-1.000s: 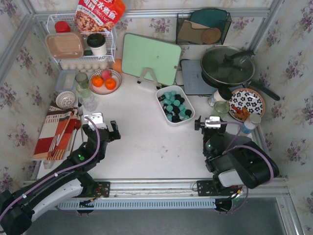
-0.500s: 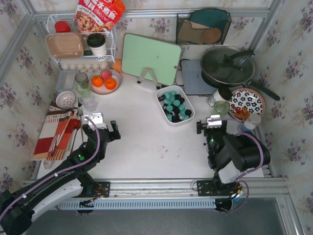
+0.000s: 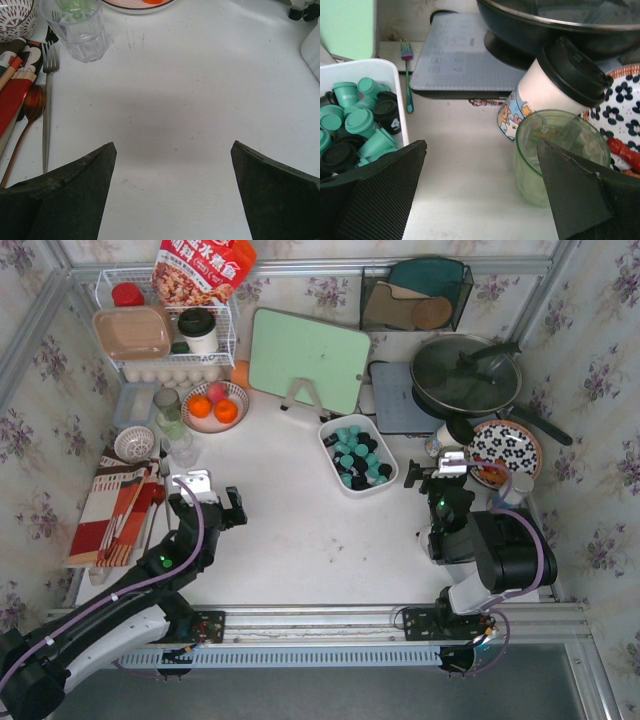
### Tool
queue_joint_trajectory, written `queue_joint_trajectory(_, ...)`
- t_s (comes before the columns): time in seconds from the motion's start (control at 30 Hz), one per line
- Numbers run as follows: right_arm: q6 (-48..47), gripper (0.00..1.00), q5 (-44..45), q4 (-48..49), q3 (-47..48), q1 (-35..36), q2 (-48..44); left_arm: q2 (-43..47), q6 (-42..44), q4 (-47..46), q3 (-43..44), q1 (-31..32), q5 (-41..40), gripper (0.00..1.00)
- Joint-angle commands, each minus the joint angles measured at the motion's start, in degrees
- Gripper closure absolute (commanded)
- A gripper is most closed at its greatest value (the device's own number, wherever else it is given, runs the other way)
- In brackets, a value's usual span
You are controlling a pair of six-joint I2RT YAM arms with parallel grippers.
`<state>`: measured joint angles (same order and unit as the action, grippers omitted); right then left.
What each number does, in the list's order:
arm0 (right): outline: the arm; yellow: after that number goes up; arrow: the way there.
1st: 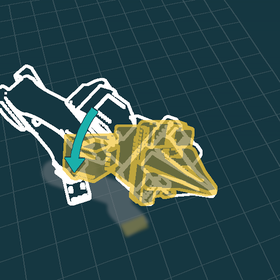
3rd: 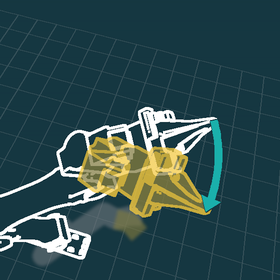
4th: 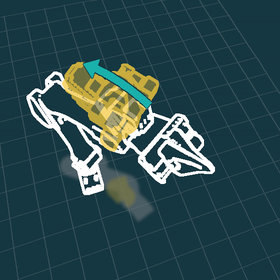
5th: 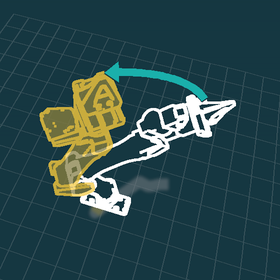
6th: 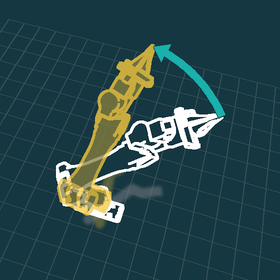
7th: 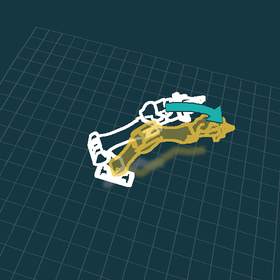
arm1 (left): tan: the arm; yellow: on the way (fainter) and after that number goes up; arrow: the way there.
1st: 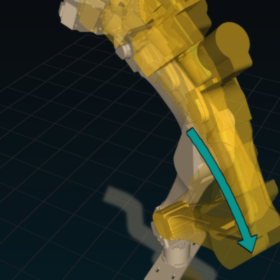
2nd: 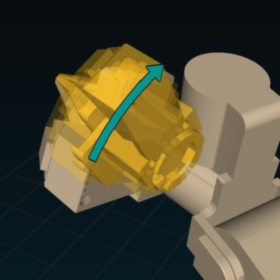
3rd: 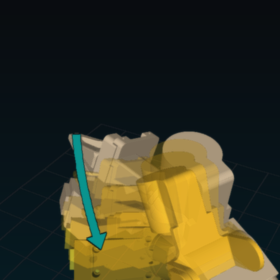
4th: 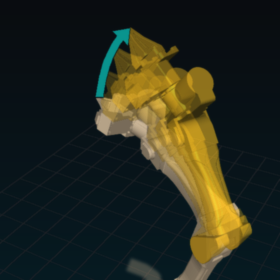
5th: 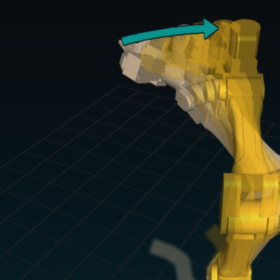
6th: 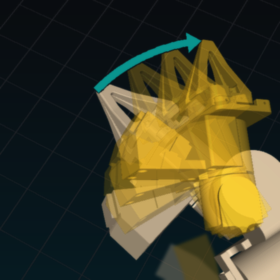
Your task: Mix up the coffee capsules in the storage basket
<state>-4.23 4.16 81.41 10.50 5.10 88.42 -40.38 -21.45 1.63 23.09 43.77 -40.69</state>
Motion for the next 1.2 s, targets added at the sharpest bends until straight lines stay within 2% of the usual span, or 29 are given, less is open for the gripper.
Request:
queue_joint_trajectory(0.0, 2.62, 0.0, 0.77, -4.36, 0.83, -0.53, -0.14, 0.39, 0.17, -0.96, 0.08, -0.08, -0.45, 0.01)
queue_joint_trajectory(0.23, 3.74, 0.0, 3.31, -5.07, 1.32, -0.53, -0.05, 0.3, 1.34, -0.92, 0.52, -0.09, -0.08, 0.01)
queue_joint_trajectory(0.4, 3.71, 0.0, 3.38, -5.11, 1.31, -0.56, -0.04, -1.02, 9.62, -4.14, 0.62, -0.09, -1.83, 0.0)
queue_joint_trajectory(0.53, 3.77, 0.0, 3.34, -5.12, 1.36, -0.54, -0.05, -5.28, 19.53, -9.52, 1.82, -0.64, -10.58, 0.01)
queue_joint_trajectory(0.63, 3.71, 0.0, 3.39, -5.1, 1.34, -0.53, -0.08, -10.91, 24.12, -13.68, 2.59, -6.57, -10.66, 0.01)
queue_joint_trajectory(0.77, 3.76, 0.0, 3.38, -5.09, 1.35, -0.54, -0.06, -23.13, 18.18, -13.75, 3.37, -18.25, -9.34, 0.0)
queue_joint_trajectory(0.87, 3.73, 0.0, 3.35, -5.09, 1.28, -0.53, -0.14, -31.04, 17.47, -22.64, 1.56, -23.75, -9.34, 0.0)
queue_joint_trajectory(0.9, 3.78, 0.0, 3.33, -5.09, 1.35, -0.59, -0.09, -31.73, 15.11, -16.56, 4.36, -24.7, -7.75, 0.0)
queue_joint_trajectory(0.93, 3.76, 0.0, 3.39, -5.1, 1.24, -0.54, -0.01, -32.86, 15.05, -17.04, 4.89, -26.34, -2.99, 0.0)
queue_joint_trajectory(1.0, 3.79, 0.0, 3.39, -5.1, 1.28, -0.53, -0.03, -34.2, 17.2, -21.8, 4.99, -29.43, 5.05, 0.02)
queue_joint_trajectory(1.07, 3.79, 0.0, 3.38, -5.2, 1.32, -0.53, -0.07, -35.51, 18.62, -29.82, 3.63, -30.5, 9.29, 0.03)
queue_joint_trajectory(1.1, 3.76, 0.0, 3.33, -5.14, 1.36, -0.53, -0.01, -36.14, 20.12, -32.96, 2.64, -30.79, 11.46, 0.06)
queue_joint_trajectory(1.17, 3.71, 0.0, 3.37, -5.14, 1.36, -0.58, -0.06, -37.66, 22.22, -31.89, 4.19, -30.85, 12.41, 0.11)
